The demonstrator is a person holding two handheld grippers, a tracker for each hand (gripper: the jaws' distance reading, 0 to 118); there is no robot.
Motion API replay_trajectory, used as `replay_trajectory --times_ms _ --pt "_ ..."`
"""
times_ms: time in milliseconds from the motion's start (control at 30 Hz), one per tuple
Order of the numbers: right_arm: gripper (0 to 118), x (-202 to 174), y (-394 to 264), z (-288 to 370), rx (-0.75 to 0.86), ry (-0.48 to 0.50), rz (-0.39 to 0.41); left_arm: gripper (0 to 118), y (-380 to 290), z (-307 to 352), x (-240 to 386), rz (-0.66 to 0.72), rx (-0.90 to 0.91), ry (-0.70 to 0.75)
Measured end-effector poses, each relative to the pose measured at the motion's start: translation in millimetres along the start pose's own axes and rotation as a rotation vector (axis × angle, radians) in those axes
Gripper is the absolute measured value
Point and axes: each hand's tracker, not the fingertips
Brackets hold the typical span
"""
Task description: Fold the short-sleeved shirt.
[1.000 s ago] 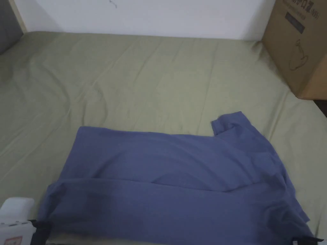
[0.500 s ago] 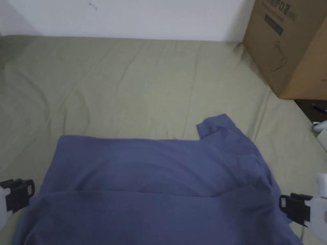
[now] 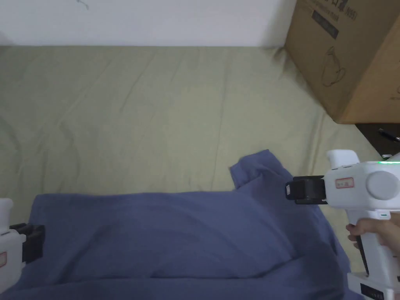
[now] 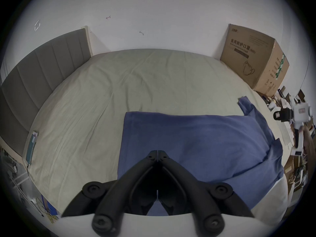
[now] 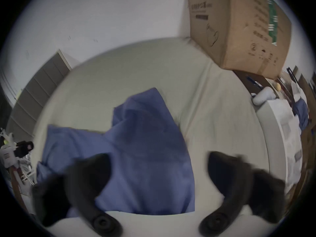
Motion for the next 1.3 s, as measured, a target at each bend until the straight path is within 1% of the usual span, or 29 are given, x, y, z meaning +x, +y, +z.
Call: replay_trajectory --times_ms 67,100,133,167,200,233,300,333,367,400,433,467,500,600,633,667,700,867,933,967,1000,1033,1067,1100,1133,1167,1200,1267,1300 --pt "105 2.5 8.6 -23.2 -0.016 0.009 -0.004 0 0.9 -8.4 -1.5 0.001 -0.01 -0.004" --pt "104 4.0 11.0 -38.0 -0.066 -0.014 -0.012 0 1.3 -13.6 -2.6 0.007 -0.029 -0.013" --pt "98 4.5 12.1 -51.5 -0.11 -0.051 -0.014 0 -0.1 -15.4 -2.2 0.011 -0.04 -0.014" --pt "83 7.4 9.2 -61.8 -0.14 -0.079 -0.004 0 -0.8 -19.2 -2.3 0.011 -0.05 -0.009" --pt "83 8.1 7.4 -69.5 -0.162 -0.081 0.007 0 -1.9 -21.9 -2.4 0.006 -0.055 -0.003" --pt "77 7.7 4.1 -73.5 -0.171 -0.078 0.014 0 -2.9 -24.7 -3.0 -0.001 -0.063 0.003" --pt "35 4.2 4.4 -60.7 -0.129 -0.077 0.007 0 -4.2 -28.6 -6.3 -0.016 -0.084 0.01" --pt "15 3.7 6.1 -55.4 -0.112 -0.068 0.026 0 -4.3 -30.2 -8.2 -0.024 -0.089 0.013" --pt "6 4.2 7.9 -52.9 -0.102 -0.066 0.039 0 -3.7 -31.8 -10.2 -0.026 -0.092 0.018" --pt "5 6.1 10.8 -52.5 -0.104 -0.046 0.04 1 -1.1 -28.7 -8.5 -0.025 -0.094 0.024" --pt "3 8.8 13.4 -49.9 -0.123 0.009 0.013 9 0.6 -30.3 -11.5 -0.02 -0.095 0.031" --pt "3 8.4 15.3 -50.8 -0.136 0.004 -0.011 37 2.8 -31.5 -14.3 -0.006 -0.099 0.039" --pt "3 4.5 16.0 -51.1 -0.131 -0.022 -0.003 64 6.0 -33.9 -17.3 0.004 -0.104 0.04" --pt "3 -7.9 15.8 -43.5 -0.102 -0.059 0.08 90 18.8 -46.1 -35.9 0.038 -0.121 0.041" --pt "2 -11.9 15.9 -39.3 -0.094 -0.043 0.113 104 22.1 -50.9 -39.1 0.049 -0.119 0.044" --pt "2 -13.8 15.6 -35.7 -0.08 -0.015 0.126 107 25.6 -55.9 -40.5 0.062 -0.112 0.055" --pt "2 -16.5 16.9 -32.2 -0.066 0.004 0.109 107 31.7 -61.9 -44.1 0.067 -0.102 0.063" --pt "2 -17.0 19.6 -33.0 -0.068 0.004 0.108 107 66.1 -115.0 -54.3 0.12 -0.155 0.069" --pt "2 -12.4 19.3 -35.4 -0.074 0.003 0.104 104 74.5 -140.1 -54.6 0.128 -0.195 0.059" --pt "2 -10.4 19.2 -35.9 -0.077 -0.004 0.097 89 75.5 -152.5 -52.3 0.114 -0.236 0.042" --pt "2 -8.2 19.1 -36.0 -0.079 -0.007 0.092 85 77.0 -161.7 -49.1 0.091 -0.266 0.041" --pt "2 -5.9 18.7 -35.4 -0.08 -0.002 0.085 85 77.8 -168.5 -43.4 0.052 -0.28 0.074" --pt "2 -4.0 18.3 -33.9 -0.076 0.004 0.074 79 76.9 -173.2 -40.0 0.007 -0.269 0.108" --pt "2 -2.7 18.6 -32.7 -0.075 0.013 0.061 66 76.9 -170.4 -36.7 -0.008 -0.256 0.111" --pt "2 -1.4 19.1 -31.4 -0.075 0.019 0.049 44 77.6 -165.6 -34.4 -0.022 -0.247 0.104" --pt "2 -0.8 19.7 -29.4 -0.071 0.022 0.039 3 78.7 -157.2 -34.5 -0.046 -0.218 0.08" --pt "2 -0.1 20.7 -28.0 -0.068 0.027 0.034 0 80.2 -151.2 -34.8 -0.043 -0.2 0.101" --pt "2 -0.9 21.9 -21.6 -0.059 0.032 0.031 0 84.4 -146.6 -40.0 0.033 -0.206 -0.005" --pt "2 -1.6 22.5 -17.5 -0.053 0.034 0.027 0 85.2 -145.8 -42.7 0.064 -0.214 0.028"
